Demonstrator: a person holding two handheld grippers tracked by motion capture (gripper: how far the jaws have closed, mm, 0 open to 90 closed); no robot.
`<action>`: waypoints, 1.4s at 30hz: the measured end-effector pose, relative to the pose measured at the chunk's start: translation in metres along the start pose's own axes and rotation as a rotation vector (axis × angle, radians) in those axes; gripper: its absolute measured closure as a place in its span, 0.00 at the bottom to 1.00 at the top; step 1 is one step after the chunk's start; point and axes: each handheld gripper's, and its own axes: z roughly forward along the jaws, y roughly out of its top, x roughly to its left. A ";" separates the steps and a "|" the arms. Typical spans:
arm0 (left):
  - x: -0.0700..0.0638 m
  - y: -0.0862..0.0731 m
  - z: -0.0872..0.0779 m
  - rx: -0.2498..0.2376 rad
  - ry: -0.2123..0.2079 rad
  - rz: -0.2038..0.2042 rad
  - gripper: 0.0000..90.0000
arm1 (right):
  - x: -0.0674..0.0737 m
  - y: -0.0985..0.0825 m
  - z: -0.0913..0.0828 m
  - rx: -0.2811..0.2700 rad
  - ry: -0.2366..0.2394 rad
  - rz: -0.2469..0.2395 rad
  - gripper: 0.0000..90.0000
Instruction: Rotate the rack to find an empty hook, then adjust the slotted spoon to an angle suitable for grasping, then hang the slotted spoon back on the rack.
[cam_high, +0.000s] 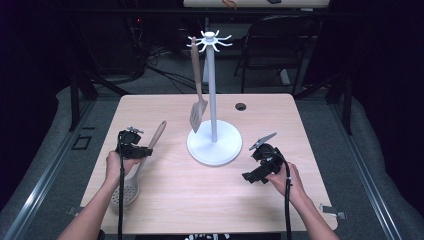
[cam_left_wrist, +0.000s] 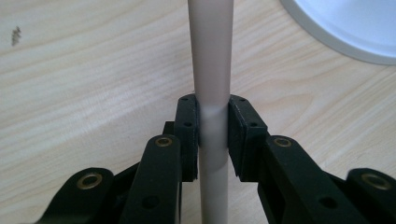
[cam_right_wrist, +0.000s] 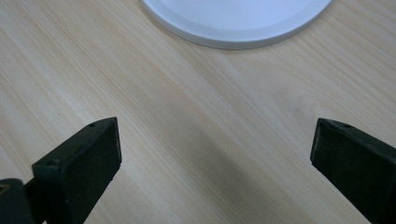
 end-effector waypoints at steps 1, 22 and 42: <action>-0.001 -0.001 -0.002 -0.014 0.010 0.005 0.84 | 0.000 0.000 0.000 0.000 0.000 0.000 0.02; -0.006 -0.015 -0.040 -0.264 0.070 0.009 0.84 | 0.000 0.000 0.000 0.005 -0.005 -0.008 0.02; -0.033 -0.023 -0.089 -0.532 0.118 0.036 0.84 | 0.000 -0.001 0.002 0.003 0.002 0.001 0.02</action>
